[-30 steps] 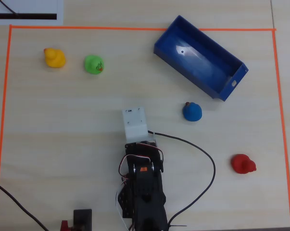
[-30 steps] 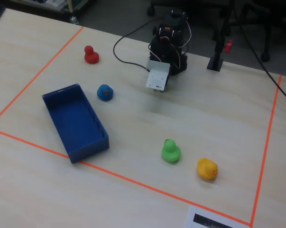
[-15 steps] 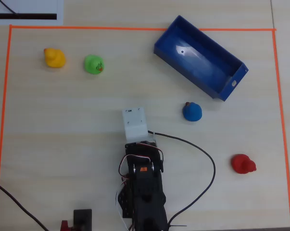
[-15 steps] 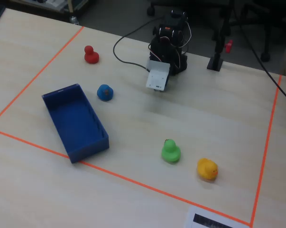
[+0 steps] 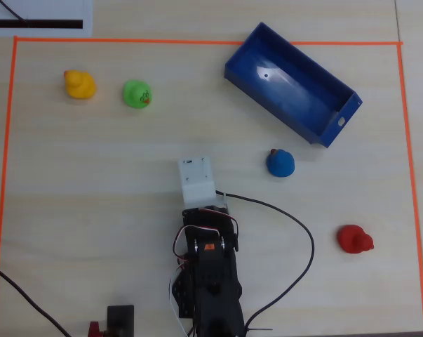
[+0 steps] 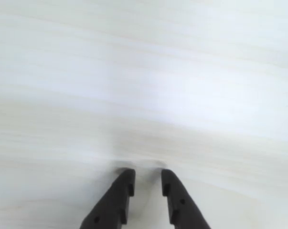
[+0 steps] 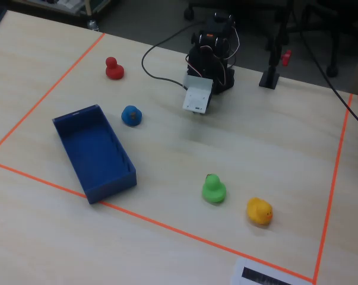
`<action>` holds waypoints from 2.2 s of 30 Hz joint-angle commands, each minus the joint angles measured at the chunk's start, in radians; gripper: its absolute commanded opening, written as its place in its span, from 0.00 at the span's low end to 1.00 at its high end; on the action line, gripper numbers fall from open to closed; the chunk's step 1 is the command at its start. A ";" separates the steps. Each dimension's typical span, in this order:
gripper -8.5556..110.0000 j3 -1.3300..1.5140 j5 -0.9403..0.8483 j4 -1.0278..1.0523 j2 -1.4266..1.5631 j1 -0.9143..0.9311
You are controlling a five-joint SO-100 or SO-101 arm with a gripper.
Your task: Grasp red duck and put it into box.
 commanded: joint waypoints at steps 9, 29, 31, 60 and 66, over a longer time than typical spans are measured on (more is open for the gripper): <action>0.09 -0.003 0.002 0.031 0.000 0.005; 0.07 -0.532 0.075 -0.245 -0.537 0.241; 0.07 -0.718 0.101 -0.187 -0.641 0.293; 0.27 -1.197 0.023 -0.483 -1.350 1.537; 0.28 -1.072 -0.025 -0.543 -1.361 1.560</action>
